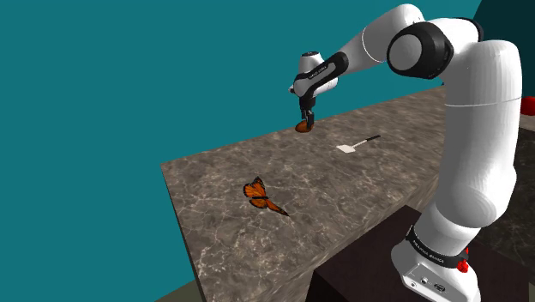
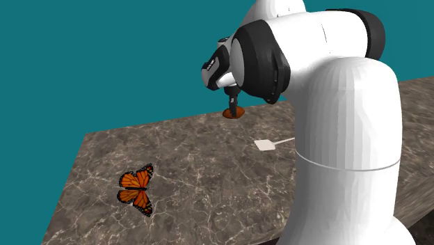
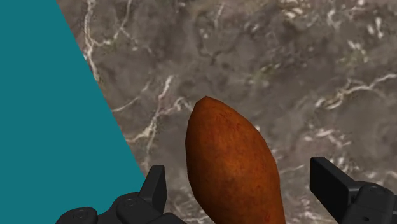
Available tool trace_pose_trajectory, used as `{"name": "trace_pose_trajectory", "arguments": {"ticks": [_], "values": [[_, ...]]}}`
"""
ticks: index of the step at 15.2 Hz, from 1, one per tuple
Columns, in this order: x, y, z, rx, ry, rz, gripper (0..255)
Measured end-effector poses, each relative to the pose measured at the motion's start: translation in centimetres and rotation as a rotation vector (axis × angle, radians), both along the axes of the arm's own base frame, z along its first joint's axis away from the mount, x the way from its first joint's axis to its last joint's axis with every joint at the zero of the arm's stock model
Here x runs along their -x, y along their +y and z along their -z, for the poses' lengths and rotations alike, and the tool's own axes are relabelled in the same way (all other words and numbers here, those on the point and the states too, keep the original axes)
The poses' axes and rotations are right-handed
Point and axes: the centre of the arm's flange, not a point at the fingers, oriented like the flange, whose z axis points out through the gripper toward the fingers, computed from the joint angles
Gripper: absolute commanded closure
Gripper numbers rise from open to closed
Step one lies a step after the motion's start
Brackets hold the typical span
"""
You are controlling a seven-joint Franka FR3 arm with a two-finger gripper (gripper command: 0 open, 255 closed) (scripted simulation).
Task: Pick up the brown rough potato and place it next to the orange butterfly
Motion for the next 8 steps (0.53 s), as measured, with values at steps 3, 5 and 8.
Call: {"name": "trace_pose_trajectory", "arguments": {"ticks": [3,5,8], "values": [[-0.13,-0.31,1.22,0.000,0.000,0.000,0],[-0.13,-0.31,1.42,0.000,0.000,0.000,0],[-0.12,-0.32,1.45,0.000,0.000,0.000,0]]}}
